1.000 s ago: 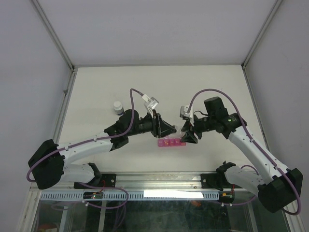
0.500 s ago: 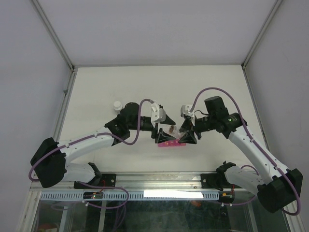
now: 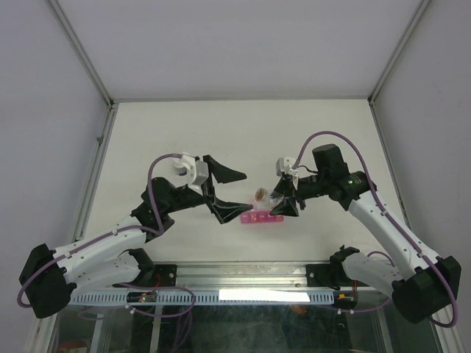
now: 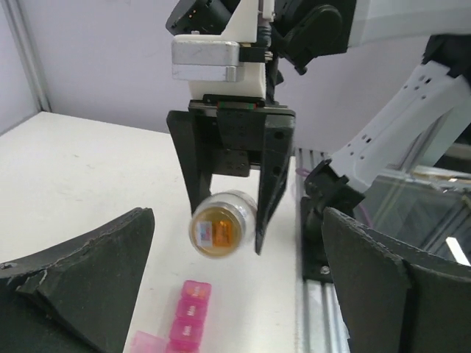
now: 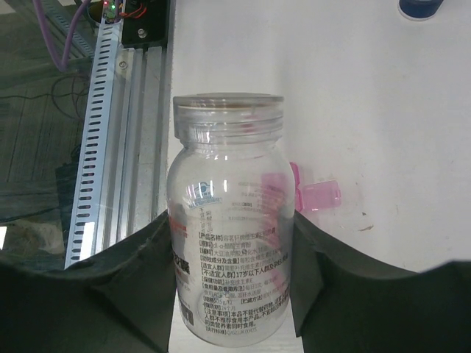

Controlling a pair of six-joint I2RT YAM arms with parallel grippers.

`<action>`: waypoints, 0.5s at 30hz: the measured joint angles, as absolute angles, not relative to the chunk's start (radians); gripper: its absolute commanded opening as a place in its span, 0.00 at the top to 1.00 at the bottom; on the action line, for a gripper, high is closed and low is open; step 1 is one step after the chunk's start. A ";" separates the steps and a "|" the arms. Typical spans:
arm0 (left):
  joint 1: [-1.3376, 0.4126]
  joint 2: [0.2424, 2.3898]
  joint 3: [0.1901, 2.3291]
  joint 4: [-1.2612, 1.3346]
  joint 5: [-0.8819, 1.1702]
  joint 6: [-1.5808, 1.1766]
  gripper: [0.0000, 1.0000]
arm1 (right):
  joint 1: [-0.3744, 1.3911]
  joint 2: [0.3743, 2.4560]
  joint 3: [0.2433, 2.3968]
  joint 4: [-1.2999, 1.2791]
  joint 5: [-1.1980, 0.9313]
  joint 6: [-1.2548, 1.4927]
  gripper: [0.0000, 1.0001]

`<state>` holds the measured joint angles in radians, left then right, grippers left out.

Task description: Sort the pills into containers

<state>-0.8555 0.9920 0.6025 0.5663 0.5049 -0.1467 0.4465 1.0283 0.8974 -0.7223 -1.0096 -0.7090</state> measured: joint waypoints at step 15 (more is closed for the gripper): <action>-0.990 0.962 0.613 0.302 0.092 -0.690 0.35 | 0.429 1.048 0.897 -0.717 -1.011 -0.709 1.00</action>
